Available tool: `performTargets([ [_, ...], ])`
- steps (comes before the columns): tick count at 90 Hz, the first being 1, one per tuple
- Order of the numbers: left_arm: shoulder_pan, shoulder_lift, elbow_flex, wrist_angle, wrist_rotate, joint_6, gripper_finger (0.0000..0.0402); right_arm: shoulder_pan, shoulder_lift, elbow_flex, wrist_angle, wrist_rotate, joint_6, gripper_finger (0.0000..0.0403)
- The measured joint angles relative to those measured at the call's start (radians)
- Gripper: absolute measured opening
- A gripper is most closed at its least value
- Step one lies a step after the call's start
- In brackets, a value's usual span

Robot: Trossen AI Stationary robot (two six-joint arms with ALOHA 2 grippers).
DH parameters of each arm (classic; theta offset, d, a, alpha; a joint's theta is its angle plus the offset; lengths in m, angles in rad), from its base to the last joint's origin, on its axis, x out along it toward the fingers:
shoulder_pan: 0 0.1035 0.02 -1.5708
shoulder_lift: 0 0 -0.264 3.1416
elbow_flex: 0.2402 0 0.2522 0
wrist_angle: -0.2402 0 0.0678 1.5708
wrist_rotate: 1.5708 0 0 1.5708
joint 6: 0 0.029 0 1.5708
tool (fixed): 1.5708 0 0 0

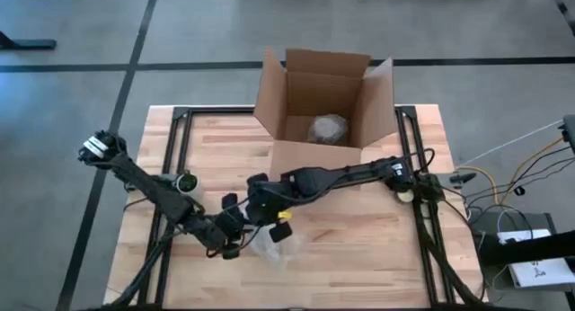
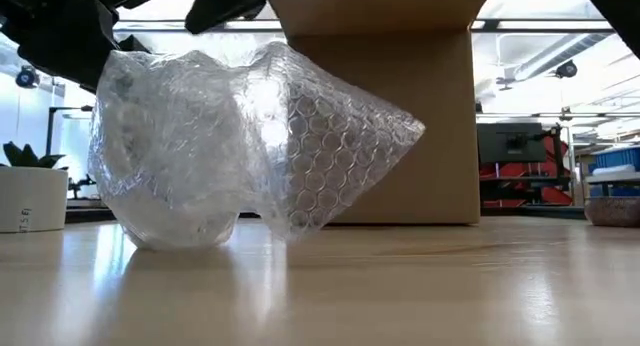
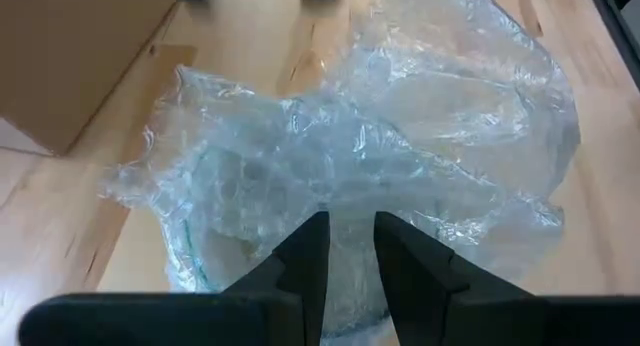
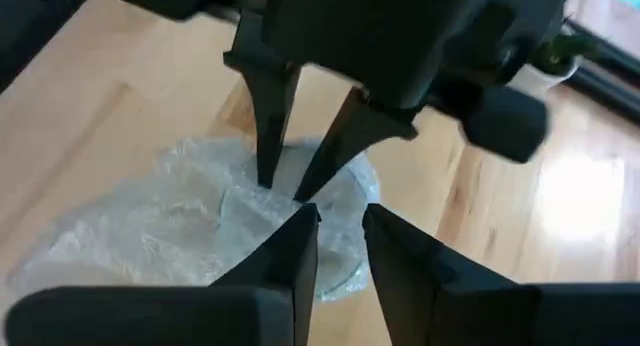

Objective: Wrap mug
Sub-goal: Wrap the blue patterned mug with the bubble wrap

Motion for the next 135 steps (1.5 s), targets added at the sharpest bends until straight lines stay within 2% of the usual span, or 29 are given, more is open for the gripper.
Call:
performTargets([
  [27,-0.001,-0.018,0.028,-0.068,0.001,0.009,0.0073,-0.012,0.128,-0.039,0.026,0.0,0.062,0.0014],
  [46,-0.014,-0.083,0.085,-0.234,0.0,-0.004,0.0073,-0.028,0.153,-0.038,0.022,-0.005,0.072,0.0002],
  [59,-0.014,-0.093,0.078,-0.188,-0.036,0.032,0.0073,-0.037,0.155,-0.039,0.036,-0.004,0.072,0.0],
  [84,0.003,0.006,0.05,-0.05,-0.069,0.048,0.0073,-0.048,0.171,-0.04,0.055,-0.033,0.051,0.0],
  [97,0.018,0.027,0.048,-0.053,-0.073,0.037,0.0073,-0.038,0.17,-0.036,0.055,-0.032,0.03,0.0],
  [118,0.025,-0.04,0.041,-0.097,-0.085,0.075,0.0073,-0.028,0.171,-0.009,0.039,-0.026,0.006,0.0],
  [135,0.041,-0.099,0.028,-0.124,-0.118,0.132,0.0058,-0.032,0.172,-0.014,0.048,-0.031,0.055,0.0],
])
